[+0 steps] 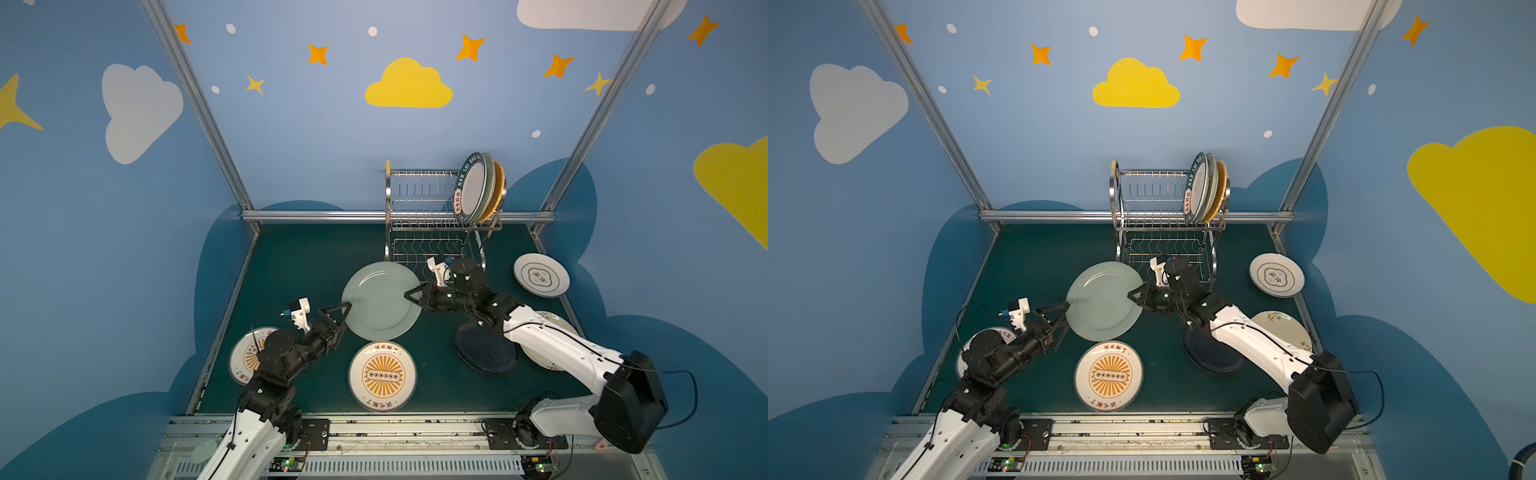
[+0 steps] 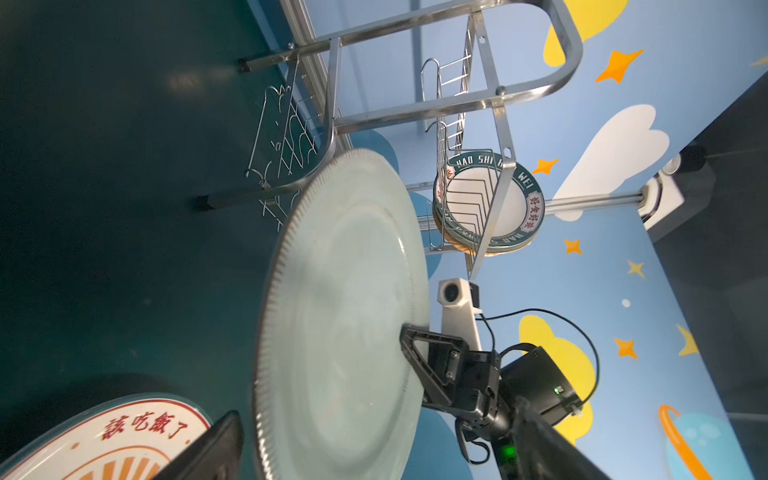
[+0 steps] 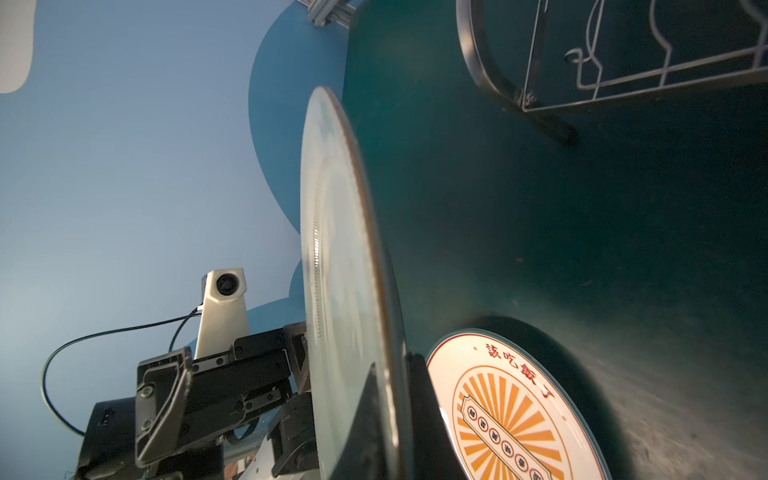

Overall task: Load the plates into the dish rack
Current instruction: 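Lift the celadon plate over the rack with the right gripper while the left gripper withdraws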

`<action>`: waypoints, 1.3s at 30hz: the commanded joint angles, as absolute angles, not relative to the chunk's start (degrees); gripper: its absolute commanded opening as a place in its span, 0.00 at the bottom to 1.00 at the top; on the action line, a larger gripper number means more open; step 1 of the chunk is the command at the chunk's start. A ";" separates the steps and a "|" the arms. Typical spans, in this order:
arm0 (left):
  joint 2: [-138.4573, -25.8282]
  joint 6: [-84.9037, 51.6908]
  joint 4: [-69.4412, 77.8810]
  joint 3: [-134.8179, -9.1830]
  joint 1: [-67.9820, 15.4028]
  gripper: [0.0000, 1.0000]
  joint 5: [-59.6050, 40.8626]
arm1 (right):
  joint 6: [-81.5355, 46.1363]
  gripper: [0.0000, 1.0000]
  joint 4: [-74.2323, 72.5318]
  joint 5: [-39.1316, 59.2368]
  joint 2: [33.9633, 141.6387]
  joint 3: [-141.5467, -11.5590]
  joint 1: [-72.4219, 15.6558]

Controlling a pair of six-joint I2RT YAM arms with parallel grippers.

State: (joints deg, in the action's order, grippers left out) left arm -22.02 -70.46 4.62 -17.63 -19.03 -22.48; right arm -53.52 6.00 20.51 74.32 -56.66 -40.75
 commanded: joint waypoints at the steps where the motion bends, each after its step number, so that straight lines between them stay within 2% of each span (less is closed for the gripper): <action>1: -18.12 -63.74 -4.74 -21.46 -18.18 1.00 -19.92 | -51.39 0.00 4.08 17.53 67.85 -58.99 -40.77; 8: -18.31 -45.89 -25.26 -35.56 -17.05 1.00 -19.56 | -46.84 0.00 7.74 13.22 61.80 -62.90 -40.78; 15: -19.47 -31.90 -35.81 -41.29 -16.96 1.00 -16.92 | -40.32 0.00 16.06 10.49 63.59 -74.83 -40.34; 20: -16.80 -31.64 -34.13 -37.58 -16.87 1.00 -10.40 | -39.07 0.00 18.70 8.34 66.15 -82.38 -37.33; 27: -12.91 -32.88 -31.85 -35.10 -11.05 1.00 -11.49 | -37.92 0.00 22.46 5.09 72.82 -95.29 -32.51; 33: -11.42 -33.31 -31.58 -34.98 -9.45 1.00 -14.67 | -31.12 0.00 32.13 -9.54 81.29 -111.13 -31.99; 39: -9.45 -33.36 -30.44 -34.45 -8.98 1.00 -16.10 | -24.91 0.00 35.10 -21.35 87.22 -121.10 -31.94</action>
